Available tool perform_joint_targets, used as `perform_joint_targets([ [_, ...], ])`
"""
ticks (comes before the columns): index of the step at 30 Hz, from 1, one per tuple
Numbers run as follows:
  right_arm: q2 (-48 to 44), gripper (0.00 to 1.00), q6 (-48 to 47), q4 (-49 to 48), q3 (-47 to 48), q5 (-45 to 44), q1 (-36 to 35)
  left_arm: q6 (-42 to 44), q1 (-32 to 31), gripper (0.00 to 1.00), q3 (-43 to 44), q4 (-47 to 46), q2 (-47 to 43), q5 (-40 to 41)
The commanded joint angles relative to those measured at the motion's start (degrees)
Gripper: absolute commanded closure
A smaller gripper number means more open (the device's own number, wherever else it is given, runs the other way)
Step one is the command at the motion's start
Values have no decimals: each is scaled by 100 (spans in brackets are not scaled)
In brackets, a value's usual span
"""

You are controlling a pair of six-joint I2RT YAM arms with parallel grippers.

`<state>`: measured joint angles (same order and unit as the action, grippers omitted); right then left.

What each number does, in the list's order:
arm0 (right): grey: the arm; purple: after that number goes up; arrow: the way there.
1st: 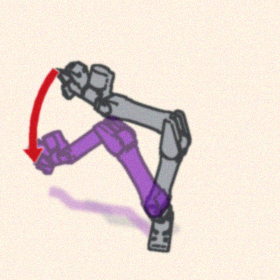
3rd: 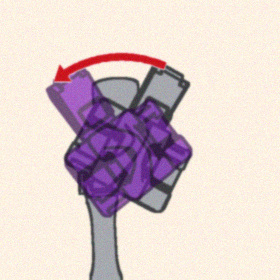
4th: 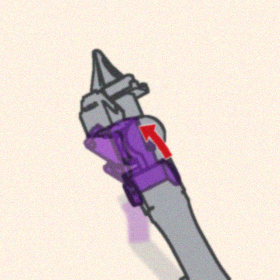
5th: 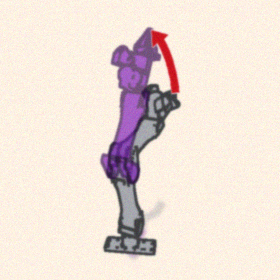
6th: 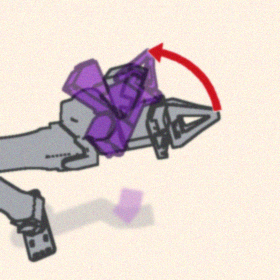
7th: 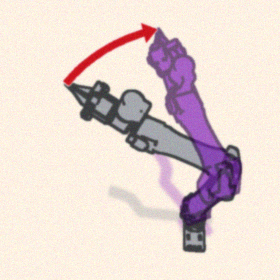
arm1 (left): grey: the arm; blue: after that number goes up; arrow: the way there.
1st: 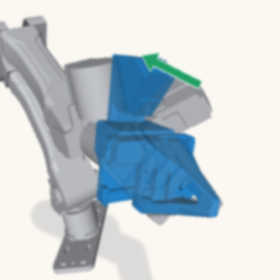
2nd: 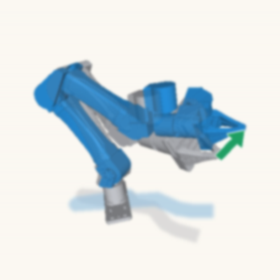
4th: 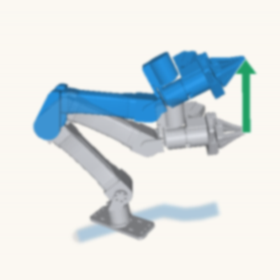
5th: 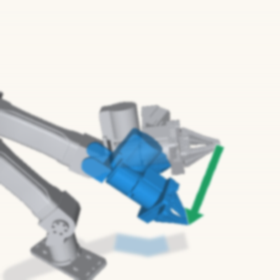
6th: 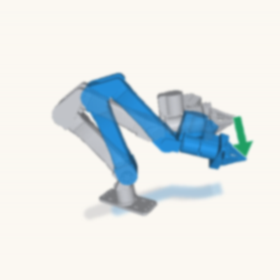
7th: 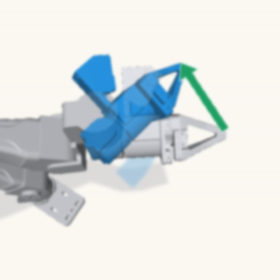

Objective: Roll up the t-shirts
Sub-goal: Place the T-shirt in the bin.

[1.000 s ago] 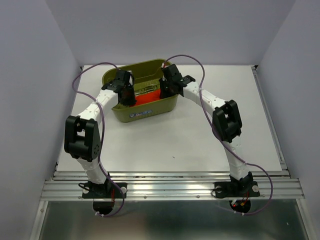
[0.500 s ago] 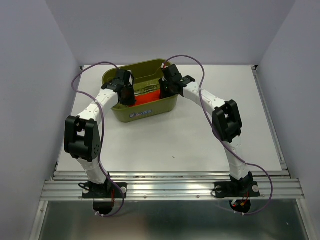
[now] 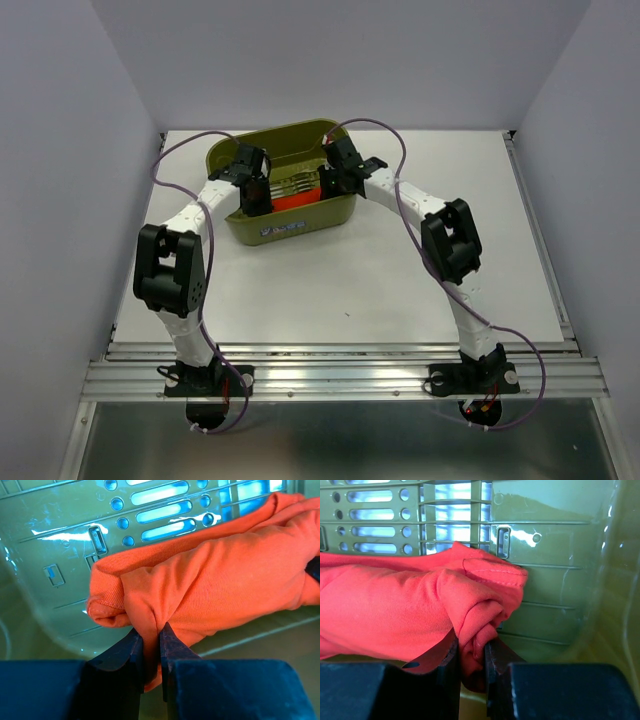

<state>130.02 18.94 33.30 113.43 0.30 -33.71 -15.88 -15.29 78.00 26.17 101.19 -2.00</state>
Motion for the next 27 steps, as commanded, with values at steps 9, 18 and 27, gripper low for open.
perform_joint_targets([
  [9, 191, 96, -145, 36, -93, -390, 93, 129, 70, 100, -57, -33, 121, 393],
  [18, -37, 65, -162, -8, -198, -355, 93, 155, 70, 54, 102, 168, 42, 490],
  [27, -415, 30, -145, -43, -110, -425, 93, 304, 70, 25, 540, 573, -195, 683],
])
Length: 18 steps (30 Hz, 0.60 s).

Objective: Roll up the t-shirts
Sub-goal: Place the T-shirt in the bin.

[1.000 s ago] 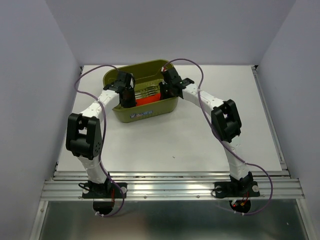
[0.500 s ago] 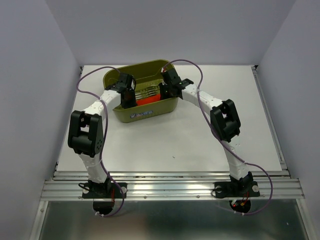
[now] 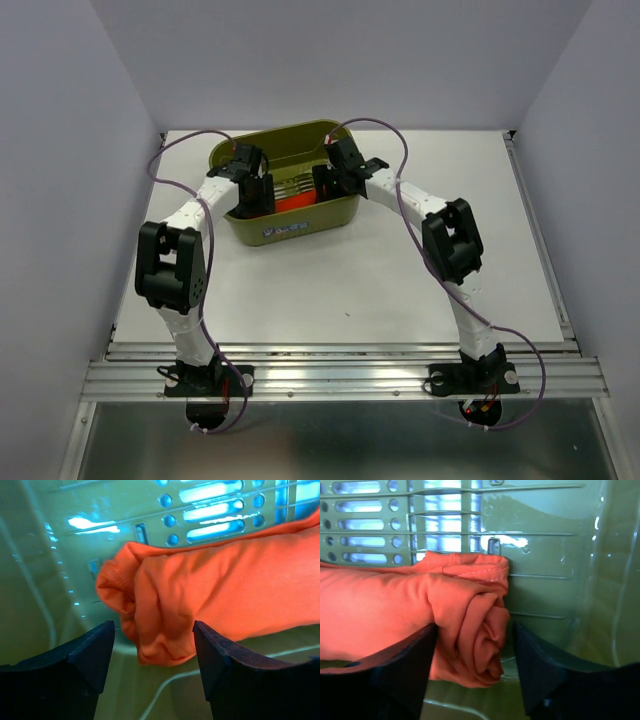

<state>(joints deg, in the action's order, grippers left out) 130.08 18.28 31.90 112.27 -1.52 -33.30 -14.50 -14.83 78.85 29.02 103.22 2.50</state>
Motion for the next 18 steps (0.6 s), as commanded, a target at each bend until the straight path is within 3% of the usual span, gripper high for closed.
perform_joint_targets([
  [1, -466, 29, -71, 106, 23, -252, 52, 176, 24, 25, 508, 324, -416, 251],
  [10, -861, 16, -9, 36, 313, -393, 52, 281, 24, 23, 1299, 614, -566, 269],
  [18, -774, 11, 123, -87, 524, -428, 52, 150, 24, 23, 1467, 412, -487, 84],
])
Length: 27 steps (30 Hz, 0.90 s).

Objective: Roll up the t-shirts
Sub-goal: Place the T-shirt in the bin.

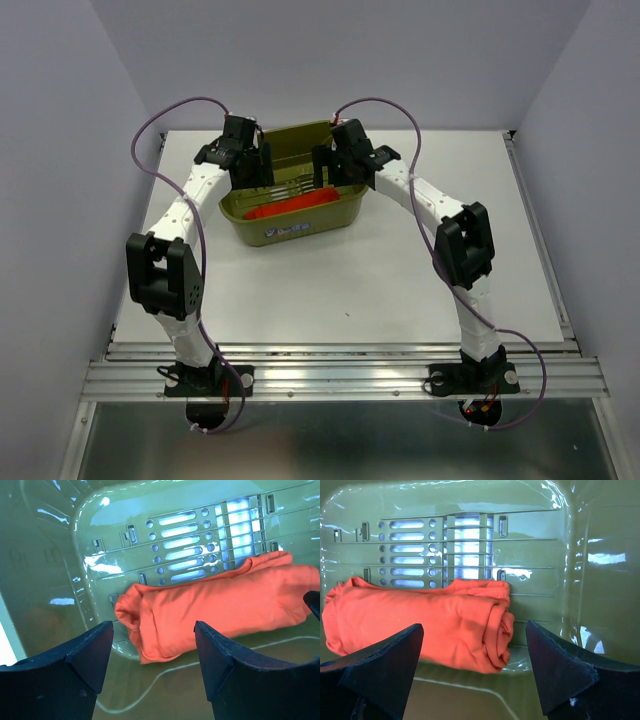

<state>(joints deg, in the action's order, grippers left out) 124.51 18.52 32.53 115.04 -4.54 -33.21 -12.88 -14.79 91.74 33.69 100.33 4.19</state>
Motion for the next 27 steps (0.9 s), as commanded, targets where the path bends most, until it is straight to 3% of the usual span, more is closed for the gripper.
perform_joint_targets([
  [1, -199, 11, 116, -186, 255, -127, 43, -47, 20, 23, 151, -108, -190, -111],
  [11, -6, 7, 275, -1134, 159, 321, 43, -618, 20, 24, -236, -1250, 126, -761],
  [27, 1392, 6, 529, -1364, 1170, 1042, 43, -777, 64, 25, 195, -1550, 1234, -849],
])
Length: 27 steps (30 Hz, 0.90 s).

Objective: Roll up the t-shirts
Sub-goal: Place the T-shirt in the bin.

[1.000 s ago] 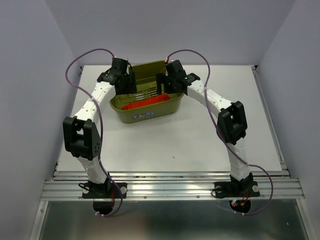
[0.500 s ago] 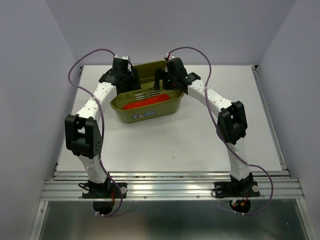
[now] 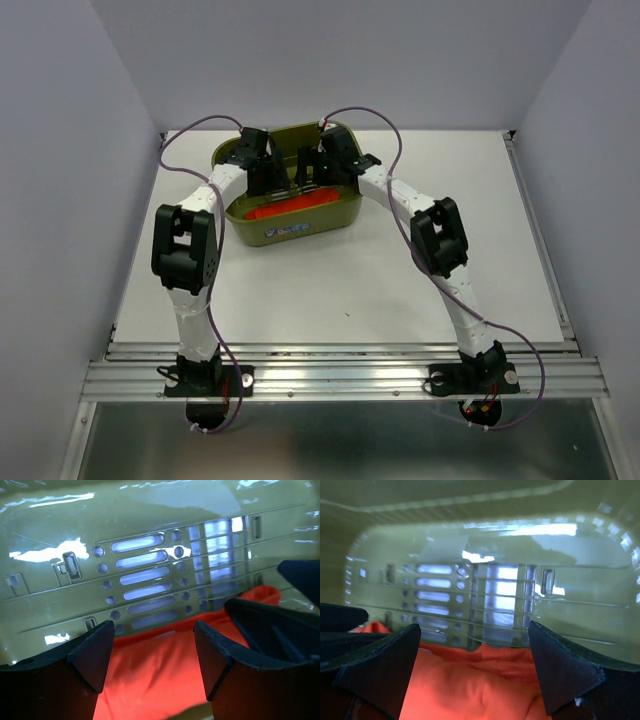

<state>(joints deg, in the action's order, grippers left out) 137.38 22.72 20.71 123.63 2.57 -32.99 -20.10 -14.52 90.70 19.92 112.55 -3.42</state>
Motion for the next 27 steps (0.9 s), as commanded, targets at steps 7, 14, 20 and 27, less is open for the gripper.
perform_joint_targets([
  [7, 0, 6, 119, -85, -145, 788, 21, -3, 37, 25, 63, -94, 188, -106],
  [14, -176, 6, 5, -14, -594, 1176, 21, 23, 55, 25, 18, -24, 320, -106],
  [20, -414, 6, -66, 39, -937, 1272, 21, 50, 46, 28, -298, 3, 118, -115],
  [27, -686, 7, -119, 21, -1131, 1255, 21, 41, 46, 30, -579, 20, -321, -229],
])
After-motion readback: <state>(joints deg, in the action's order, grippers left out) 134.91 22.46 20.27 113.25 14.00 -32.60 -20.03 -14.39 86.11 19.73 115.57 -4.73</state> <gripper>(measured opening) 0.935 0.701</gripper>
